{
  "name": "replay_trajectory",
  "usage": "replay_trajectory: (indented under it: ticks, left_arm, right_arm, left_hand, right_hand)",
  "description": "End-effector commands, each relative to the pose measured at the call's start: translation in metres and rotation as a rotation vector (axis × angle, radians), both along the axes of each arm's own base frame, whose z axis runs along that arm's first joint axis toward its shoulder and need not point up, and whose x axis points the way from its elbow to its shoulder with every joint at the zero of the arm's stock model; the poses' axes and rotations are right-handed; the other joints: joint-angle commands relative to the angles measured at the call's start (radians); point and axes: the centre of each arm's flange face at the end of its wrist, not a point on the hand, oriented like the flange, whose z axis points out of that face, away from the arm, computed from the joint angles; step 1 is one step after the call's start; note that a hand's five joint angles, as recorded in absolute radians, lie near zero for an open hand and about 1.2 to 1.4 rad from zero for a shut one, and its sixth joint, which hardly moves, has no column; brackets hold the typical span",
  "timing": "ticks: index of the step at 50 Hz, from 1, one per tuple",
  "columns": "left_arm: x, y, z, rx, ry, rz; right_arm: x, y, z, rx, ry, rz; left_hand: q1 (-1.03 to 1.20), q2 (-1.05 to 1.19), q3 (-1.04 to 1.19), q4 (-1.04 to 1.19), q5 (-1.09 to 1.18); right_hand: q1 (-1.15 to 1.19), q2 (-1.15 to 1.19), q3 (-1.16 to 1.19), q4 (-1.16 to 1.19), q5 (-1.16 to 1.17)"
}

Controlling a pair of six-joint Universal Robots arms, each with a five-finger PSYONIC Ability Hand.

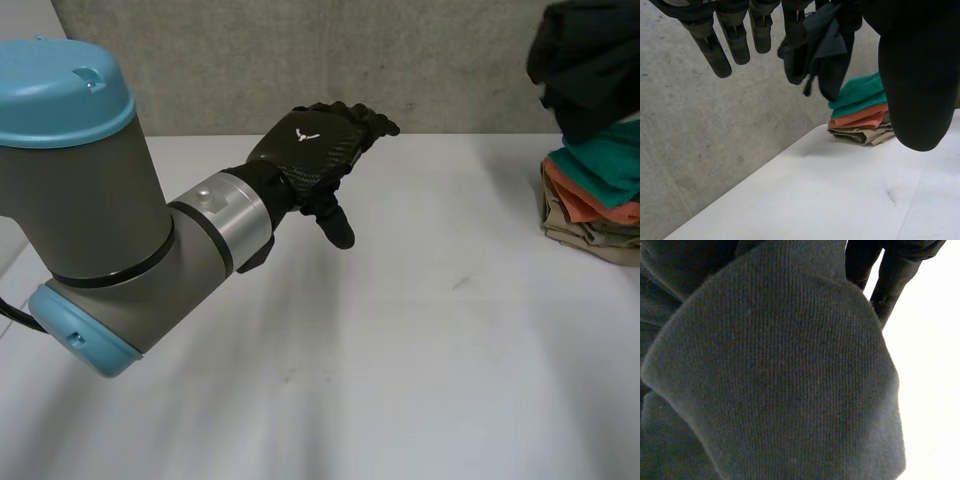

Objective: Fold the laundry.

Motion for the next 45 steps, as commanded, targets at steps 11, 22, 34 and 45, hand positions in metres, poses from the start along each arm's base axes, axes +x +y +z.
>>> replay_trajectory:
  ticks: [11,22,34,45]
  left_arm:
    - [-0.008,0.013,-0.012,0.026,-0.024,-0.036]
    - [-0.008,0.016,-0.015,0.033,-0.034,-0.038]
    - [-0.015,0.032,-0.008,0.016,-0.020,-0.083]
    - [-0.017,0.043,-0.001,0.003,-0.007,-0.109]
  right_arm:
    - [-0.129,-0.029,-0.159,0.240,-0.090,0.031]
    - [-0.136,-0.018,-0.164,0.253,-0.070,0.037]
    - [-0.138,0.006,-0.120,0.368,-0.153,-0.014]
    - [-0.213,0.046,-0.078,0.364,-0.069,-0.464]
  left_hand:
    - [0.064,0.060,0.056,0.063,0.041]
    - [0.067,0.063,0.058,0.066,0.044]
    - [0.052,0.048,0.044,0.051,0.029]
    - [0.034,0.031,0.026,0.034,0.012]
  right_hand:
    - [0.391,0.258,0.252,0.196,0.333]
    - [0.391,0.258,0.252,0.196,0.333]
    - [-0.650,-0.782,-0.789,-0.845,-0.708]
    - [-0.831,-0.963,-0.970,-1.026,-0.889]
